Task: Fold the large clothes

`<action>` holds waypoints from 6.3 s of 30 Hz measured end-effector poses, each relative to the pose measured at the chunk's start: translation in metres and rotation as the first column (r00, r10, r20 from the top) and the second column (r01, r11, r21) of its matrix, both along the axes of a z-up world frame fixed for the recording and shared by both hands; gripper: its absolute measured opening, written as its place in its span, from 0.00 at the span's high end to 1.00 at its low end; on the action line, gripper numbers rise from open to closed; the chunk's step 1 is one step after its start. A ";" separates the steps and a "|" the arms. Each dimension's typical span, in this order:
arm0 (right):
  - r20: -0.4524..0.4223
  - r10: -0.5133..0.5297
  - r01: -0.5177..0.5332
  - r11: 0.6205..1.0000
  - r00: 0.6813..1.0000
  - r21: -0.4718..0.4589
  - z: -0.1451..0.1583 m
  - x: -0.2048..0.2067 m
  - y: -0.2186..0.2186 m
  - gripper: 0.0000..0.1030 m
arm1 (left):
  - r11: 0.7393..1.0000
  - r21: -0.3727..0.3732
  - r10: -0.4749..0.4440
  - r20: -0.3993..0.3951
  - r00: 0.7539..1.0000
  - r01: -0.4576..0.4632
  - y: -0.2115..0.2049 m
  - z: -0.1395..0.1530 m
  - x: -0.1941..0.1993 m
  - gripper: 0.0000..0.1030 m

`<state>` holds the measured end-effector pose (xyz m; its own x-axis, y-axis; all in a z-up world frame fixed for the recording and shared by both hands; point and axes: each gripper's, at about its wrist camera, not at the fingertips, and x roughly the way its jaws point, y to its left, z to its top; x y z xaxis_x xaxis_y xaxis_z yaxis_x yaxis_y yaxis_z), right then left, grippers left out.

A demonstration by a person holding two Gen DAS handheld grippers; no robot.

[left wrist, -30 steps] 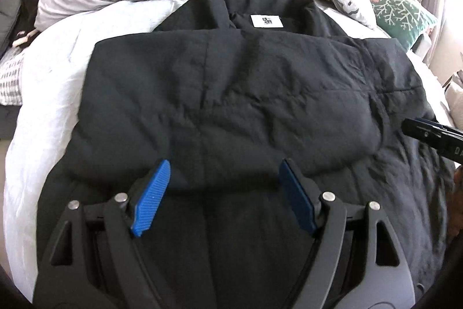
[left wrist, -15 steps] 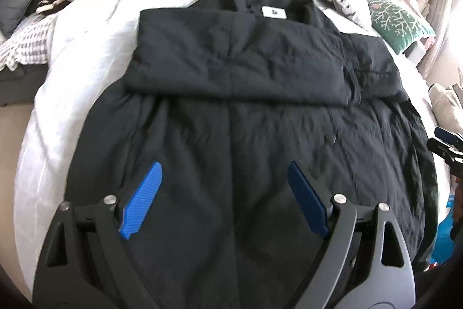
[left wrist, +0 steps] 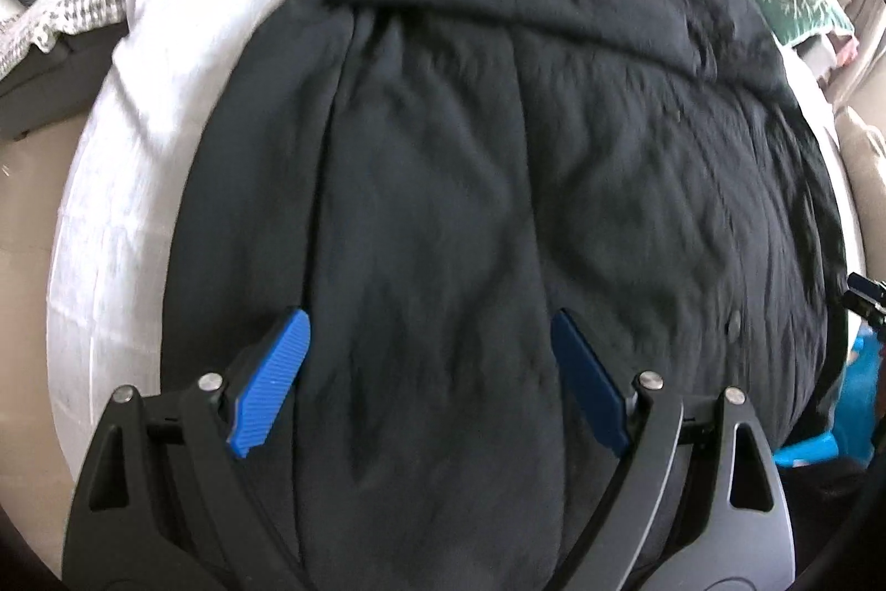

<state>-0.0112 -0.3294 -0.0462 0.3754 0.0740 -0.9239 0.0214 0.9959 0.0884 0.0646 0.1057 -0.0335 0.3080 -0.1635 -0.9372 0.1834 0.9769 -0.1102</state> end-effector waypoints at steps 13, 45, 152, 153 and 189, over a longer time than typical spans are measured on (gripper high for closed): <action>-0.132 -0.064 0.075 0.994 0.989 0.082 0.002 -0.052 -0.022 0.20 | 0.994 -0.042 -0.104 -0.159 0.982 0.099 0.056 0.001 -0.063 0.14; -0.408 -0.136 0.258 0.931 0.903 0.259 -0.060 -0.082 -0.077 0.20 | 0.940 -0.332 -0.211 -0.383 0.899 0.079 0.119 -0.042 -0.053 0.18; 0.456 -0.416 0.358 0.909 0.787 0.212 0.053 0.137 -0.083 0.92 | 0.969 -0.212 0.205 0.416 0.886 -0.124 0.039 0.061 0.170 0.87; 0.478 -0.428 0.373 0.904 0.767 0.210 0.060 0.137 -0.083 0.92 | 0.967 -0.218 0.220 0.448 0.867 -0.133 0.039 0.072 0.174 0.87; 0.439 -0.409 0.432 0.900 0.800 0.051 0.052 0.347 -0.099 0.50 | 0.950 -0.001 0.289 0.377 0.880 -0.312 -0.006 0.039 0.357 0.19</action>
